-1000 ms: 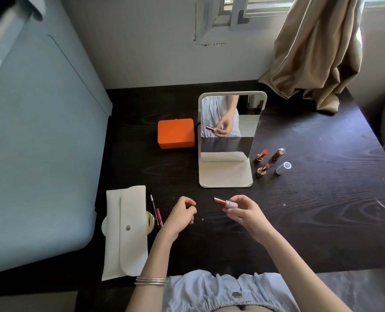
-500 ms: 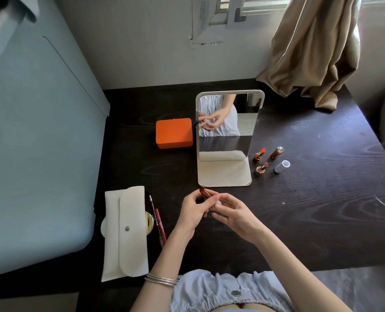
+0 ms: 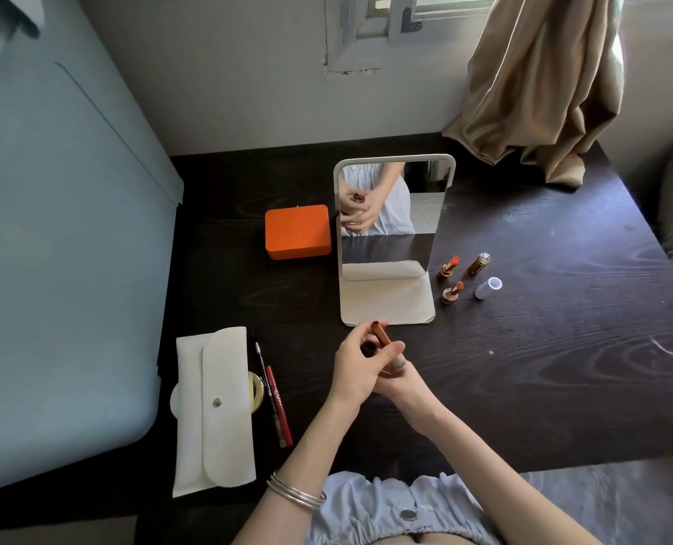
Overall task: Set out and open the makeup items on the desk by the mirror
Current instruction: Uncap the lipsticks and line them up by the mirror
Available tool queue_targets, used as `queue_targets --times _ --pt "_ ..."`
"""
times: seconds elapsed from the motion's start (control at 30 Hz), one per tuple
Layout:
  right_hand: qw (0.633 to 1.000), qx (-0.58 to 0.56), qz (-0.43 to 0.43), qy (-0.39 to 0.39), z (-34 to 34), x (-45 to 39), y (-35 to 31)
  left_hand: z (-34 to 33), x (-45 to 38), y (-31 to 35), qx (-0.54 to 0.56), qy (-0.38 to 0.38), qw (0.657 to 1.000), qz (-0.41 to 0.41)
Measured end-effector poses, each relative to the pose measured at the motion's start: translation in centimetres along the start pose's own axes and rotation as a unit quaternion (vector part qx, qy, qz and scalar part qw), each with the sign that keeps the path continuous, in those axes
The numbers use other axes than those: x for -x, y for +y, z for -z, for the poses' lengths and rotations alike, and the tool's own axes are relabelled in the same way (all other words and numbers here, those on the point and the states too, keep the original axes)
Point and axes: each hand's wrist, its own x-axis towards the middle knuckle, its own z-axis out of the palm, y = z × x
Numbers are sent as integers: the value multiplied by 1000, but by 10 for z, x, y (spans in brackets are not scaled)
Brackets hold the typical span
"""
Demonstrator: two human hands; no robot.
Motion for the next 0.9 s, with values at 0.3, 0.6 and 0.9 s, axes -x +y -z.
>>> queue_targets --times 0.3,0.6,0.9 --pt "988 114 55 90 35 -5 4 -19 -24 10 2 31 999 18" --pt "897 196 43 393 106 -17 -2 -42 -28 3 -2 -46 997 64" --pt "855 171 26 490 142 -43 -9 -71 -41 15 -20 -101 988 118"
